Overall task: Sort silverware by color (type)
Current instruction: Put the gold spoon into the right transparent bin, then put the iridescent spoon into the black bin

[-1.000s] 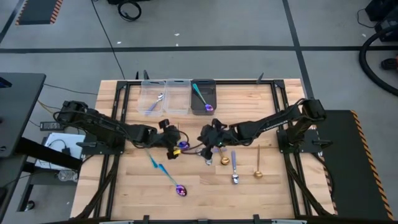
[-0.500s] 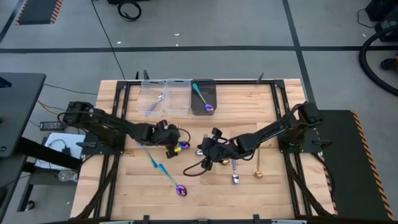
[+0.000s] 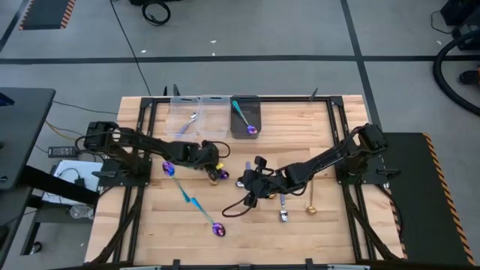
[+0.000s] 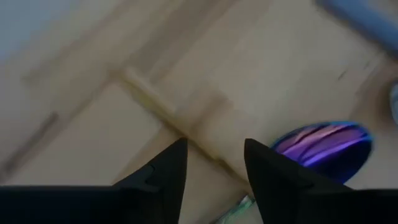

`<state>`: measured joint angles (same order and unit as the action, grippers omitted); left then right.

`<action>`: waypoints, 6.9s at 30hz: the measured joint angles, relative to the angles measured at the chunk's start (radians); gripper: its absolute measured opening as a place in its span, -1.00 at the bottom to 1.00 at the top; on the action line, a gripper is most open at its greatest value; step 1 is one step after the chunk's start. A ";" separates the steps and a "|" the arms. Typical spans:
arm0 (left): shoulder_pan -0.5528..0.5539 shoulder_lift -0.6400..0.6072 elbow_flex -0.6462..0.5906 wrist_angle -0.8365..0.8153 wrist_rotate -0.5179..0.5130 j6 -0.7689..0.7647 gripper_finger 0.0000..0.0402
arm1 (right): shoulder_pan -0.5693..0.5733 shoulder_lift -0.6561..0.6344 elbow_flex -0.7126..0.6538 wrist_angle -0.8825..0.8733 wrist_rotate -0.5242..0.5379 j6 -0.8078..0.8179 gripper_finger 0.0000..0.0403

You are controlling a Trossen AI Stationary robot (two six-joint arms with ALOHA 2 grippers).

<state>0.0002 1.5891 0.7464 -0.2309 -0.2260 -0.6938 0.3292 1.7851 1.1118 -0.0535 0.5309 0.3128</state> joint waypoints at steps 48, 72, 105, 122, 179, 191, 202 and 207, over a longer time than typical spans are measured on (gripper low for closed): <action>0.025 -0.162 -0.001 -0.145 0.000 0.085 -0.90 | 0.009 0.000 0.000 -0.007 -0.009 -0.028 -0.86; 0.451 -0.312 0.151 -0.028 0.153 0.380 -0.90 | 0.001 0.000 0.000 0.008 -0.009 -0.062 -0.86; 0.649 0.094 0.210 0.039 0.191 0.494 -0.84 | -0.004 0.000 0.000 0.008 -0.026 -0.088 -0.86; 0.541 -0.088 0.210 0.026 0.148 0.679 -0.35 | -0.001 0.000 0.000 -0.011 -0.028 -0.070 -0.86; 0.013 -0.158 -0.077 -0.267 0.146 0.815 -0.34 | 0.022 0.000 0.000 0.035 -0.027 -0.086 -0.86; 0.020 -0.152 -0.149 -0.239 0.187 0.889 -0.48 | 0.022 0.000 0.000 0.037 -0.028 -0.088 -0.86; -0.022 -0.152 -0.151 -0.244 0.164 0.965 -0.92 | 0.022 0.000 0.000 0.038 -0.028 -0.098 -0.86; -0.090 -0.158 -0.153 -0.212 0.051 1.057 -0.92 | 0.022 0.000 0.000 0.037 -0.028 -0.100 -0.86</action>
<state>-0.0896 1.4311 0.5938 -0.4424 -0.1753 0.3635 0.3515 1.7855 1.1118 -0.0162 0.5034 0.2131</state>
